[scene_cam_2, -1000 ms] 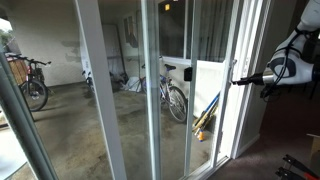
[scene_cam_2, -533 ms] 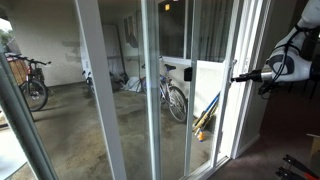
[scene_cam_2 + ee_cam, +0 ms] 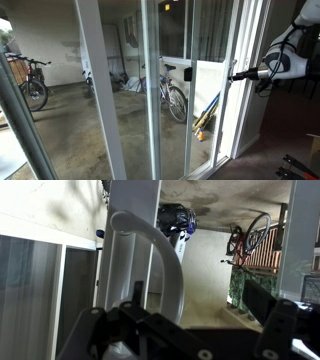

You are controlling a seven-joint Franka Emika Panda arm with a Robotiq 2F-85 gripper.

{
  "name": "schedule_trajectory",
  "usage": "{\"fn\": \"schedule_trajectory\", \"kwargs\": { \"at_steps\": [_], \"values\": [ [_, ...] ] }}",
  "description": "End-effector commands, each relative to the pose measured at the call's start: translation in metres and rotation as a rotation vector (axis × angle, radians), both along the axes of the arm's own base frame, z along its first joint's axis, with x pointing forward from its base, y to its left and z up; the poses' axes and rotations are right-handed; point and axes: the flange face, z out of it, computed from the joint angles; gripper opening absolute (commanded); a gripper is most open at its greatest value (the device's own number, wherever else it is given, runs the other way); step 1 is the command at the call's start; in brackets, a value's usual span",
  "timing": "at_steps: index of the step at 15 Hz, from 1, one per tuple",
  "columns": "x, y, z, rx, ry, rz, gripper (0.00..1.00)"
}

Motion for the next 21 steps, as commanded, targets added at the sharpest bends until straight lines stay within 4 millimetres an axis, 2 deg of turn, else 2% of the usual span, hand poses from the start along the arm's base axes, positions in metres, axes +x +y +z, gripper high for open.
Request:
{"fn": "schedule_trajectory", "kwargs": {
  "at_steps": [1, 4, 13, 21],
  "values": [
    [0.012, 0.014, 0.008, -0.01, 0.032, 0.006, 1.0],
    [0.02, 0.021, 0.011, -0.02, 0.045, 0.013, 1.0],
    [0.018, 0.009, 0.013, -0.014, 0.063, -0.029, 1.0],
    [0.028, 0.033, 0.017, -0.029, 0.067, 0.016, 1.0]
  ]
}}
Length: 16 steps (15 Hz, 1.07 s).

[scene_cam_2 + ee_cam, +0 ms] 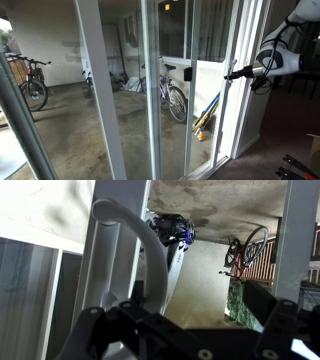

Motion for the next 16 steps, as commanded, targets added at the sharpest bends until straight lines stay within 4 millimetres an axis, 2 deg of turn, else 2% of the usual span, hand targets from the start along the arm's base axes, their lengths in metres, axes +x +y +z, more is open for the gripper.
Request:
{"fn": "schedule_trajectory", "kwargs": {
  "at_steps": [1, 7, 16],
  "values": [
    [0.009, 0.02, 0.004, -0.004, 0.014, 0.022, 1.0],
    [0.011, 0.042, 0.004, -0.026, 0.049, 0.042, 1.0],
    [-0.009, 0.028, -0.01, 0.005, 0.072, 0.029, 1.0]
  ]
}}
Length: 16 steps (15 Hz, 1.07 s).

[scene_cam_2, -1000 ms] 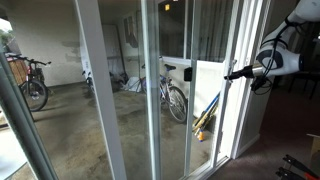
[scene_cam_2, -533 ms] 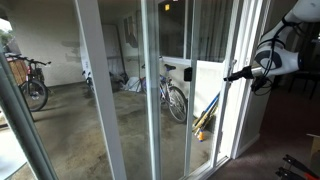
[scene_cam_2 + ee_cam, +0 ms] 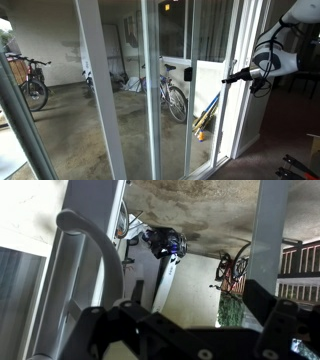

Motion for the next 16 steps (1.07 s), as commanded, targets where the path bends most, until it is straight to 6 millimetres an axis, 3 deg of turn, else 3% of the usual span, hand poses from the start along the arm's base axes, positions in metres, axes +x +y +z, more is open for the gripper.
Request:
{"fn": "schedule_trajectory", "kwargs": {
  "at_steps": [1, 8, 16],
  "values": [
    [-0.002, -0.002, -0.001, 0.003, 0.002, -0.004, 1.0],
    [-0.004, 0.001, -0.004, -0.002, -0.01, 0.017, 1.0],
    [-0.01, -0.023, 0.004, 0.018, -0.074, -0.001, 1.0]
  ]
}}
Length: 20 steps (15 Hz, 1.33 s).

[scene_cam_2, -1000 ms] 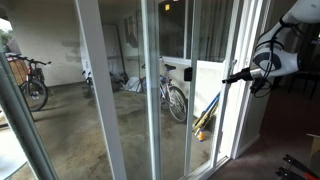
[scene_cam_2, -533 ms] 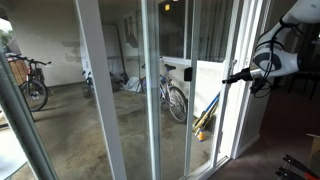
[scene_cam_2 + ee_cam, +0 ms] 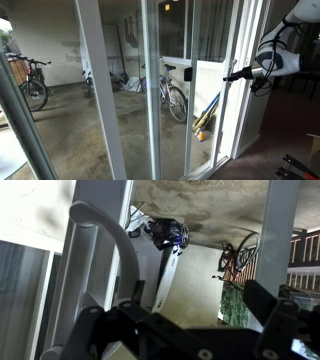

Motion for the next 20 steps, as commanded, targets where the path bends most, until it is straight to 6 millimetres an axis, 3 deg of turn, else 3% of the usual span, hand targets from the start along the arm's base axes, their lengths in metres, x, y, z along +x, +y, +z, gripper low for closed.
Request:
{"fn": "schedule_trajectory", "kwargs": {
  "at_steps": [1, 6, 13, 20],
  "values": [
    [-0.011, -0.006, -0.005, 0.0, -0.022, 0.022, 1.0],
    [-0.027, -0.007, -0.016, 0.016, -0.032, 0.048, 1.0],
    [-0.029, -0.052, 0.015, 0.037, -0.123, -0.056, 1.0],
    [0.001, -0.061, 0.024, 0.065, -0.143, -0.068, 1.0]
  ]
}}
